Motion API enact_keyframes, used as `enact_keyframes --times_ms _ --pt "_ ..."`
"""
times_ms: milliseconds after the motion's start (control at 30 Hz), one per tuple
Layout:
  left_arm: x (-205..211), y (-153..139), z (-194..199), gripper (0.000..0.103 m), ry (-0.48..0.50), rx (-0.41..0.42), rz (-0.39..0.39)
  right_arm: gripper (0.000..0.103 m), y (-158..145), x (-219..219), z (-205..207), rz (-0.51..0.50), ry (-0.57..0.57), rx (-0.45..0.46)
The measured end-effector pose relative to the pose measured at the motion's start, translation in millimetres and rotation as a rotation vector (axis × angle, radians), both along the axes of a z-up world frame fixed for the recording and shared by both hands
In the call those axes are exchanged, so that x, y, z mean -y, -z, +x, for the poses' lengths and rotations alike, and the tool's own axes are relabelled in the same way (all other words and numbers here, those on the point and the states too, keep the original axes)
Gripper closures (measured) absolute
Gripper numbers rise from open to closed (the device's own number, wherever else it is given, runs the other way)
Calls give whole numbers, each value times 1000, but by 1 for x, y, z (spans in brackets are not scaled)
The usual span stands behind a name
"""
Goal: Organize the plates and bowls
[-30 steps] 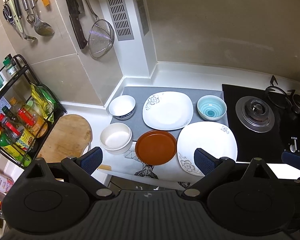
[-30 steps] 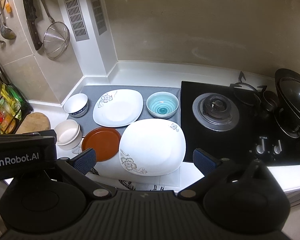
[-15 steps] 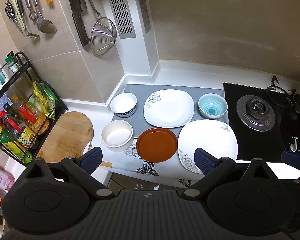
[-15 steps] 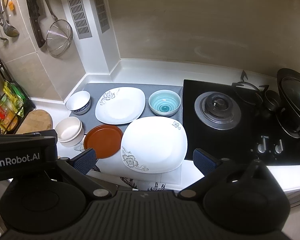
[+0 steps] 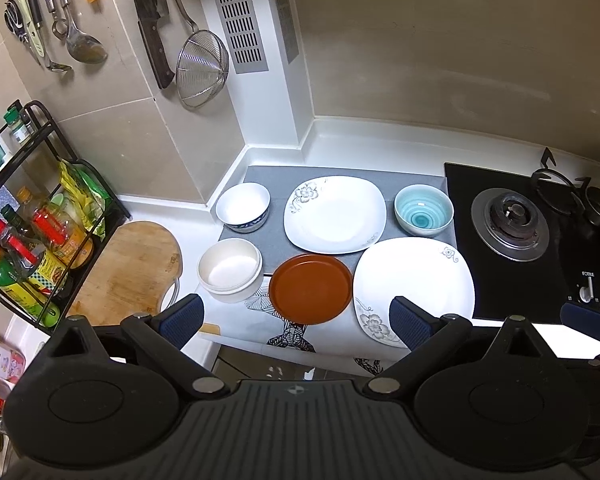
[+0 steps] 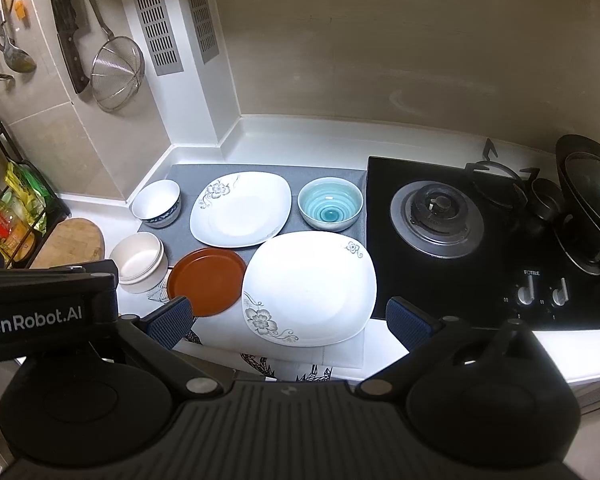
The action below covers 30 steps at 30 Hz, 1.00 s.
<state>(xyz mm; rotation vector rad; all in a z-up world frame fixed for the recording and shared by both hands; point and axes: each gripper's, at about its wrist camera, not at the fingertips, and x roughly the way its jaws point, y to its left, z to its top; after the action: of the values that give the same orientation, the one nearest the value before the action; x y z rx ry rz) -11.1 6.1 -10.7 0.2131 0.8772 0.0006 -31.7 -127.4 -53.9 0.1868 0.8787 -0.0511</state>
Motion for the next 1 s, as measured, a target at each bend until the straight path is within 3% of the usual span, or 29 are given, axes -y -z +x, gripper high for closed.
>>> enact_keyframes --times_ms 300,533,700,833,933,1000 --pt "1 14 17 3 32 -31 -3 0 11 0 11 -3 20 -26" --pt "-1 42 56 0 71 -103 2 0 36 1 40 7 44 -96" --pt "-11 82 99 0 162 -146 -65 0 70 7 69 44 65 -133" --pt "-36 129 137 1 222 -147 -160 0 101 16 83 46 77 -92" --pt "-50 167 170 7 245 -214 -238 0 123 35 90 132 34 -37" --pt "-52 187 188 14 292 -259 -274 0 135 40 96 81 43 -53"
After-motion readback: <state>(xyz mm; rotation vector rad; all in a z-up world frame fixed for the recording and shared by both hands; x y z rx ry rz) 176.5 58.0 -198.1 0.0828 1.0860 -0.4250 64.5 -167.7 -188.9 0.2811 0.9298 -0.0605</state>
